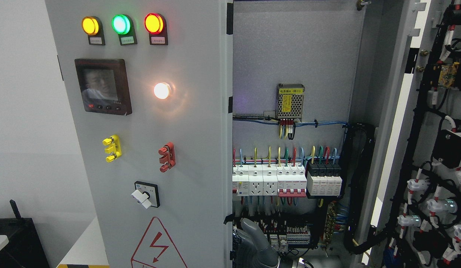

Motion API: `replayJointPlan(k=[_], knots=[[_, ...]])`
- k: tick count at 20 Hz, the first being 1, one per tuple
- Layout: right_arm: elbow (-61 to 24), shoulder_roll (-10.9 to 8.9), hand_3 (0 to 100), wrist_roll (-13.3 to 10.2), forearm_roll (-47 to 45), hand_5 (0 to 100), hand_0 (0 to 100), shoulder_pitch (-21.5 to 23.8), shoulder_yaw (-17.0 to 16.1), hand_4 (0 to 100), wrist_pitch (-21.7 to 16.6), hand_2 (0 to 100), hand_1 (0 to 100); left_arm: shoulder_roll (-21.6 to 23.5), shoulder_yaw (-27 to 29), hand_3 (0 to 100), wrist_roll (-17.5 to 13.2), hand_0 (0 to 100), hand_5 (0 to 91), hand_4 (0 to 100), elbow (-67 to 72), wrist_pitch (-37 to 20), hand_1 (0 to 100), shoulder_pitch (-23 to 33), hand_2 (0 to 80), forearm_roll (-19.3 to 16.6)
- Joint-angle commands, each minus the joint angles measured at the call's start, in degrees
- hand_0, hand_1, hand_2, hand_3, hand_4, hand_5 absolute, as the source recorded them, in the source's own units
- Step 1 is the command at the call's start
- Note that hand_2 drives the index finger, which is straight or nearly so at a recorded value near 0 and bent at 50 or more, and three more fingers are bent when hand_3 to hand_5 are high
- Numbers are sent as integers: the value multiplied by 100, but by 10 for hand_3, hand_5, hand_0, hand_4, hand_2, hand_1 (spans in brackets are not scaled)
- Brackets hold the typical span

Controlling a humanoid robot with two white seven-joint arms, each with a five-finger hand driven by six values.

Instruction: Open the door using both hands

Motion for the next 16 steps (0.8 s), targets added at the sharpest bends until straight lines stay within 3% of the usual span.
replayJointPlan(k=[1, 4, 16], knots=[[-22, 37, 0, 12, -19, 0, 0, -9, 176, 0, 27, 0, 0, 44, 0, 0, 1, 0, 0, 42, 0, 4, 0, 44, 0, 0], [-22, 45, 0, 204, -19, 0, 0, -9, 264, 0, 27, 0, 0, 44, 0, 0, 1, 0, 0, 42, 0, 4, 0, 44, 0, 0], [-312, 54, 0, 416, -186, 0, 0, 35, 291, 0, 27, 0, 0, 44, 0, 0, 1, 0, 0, 42, 0, 4, 0, 44, 0, 0]])
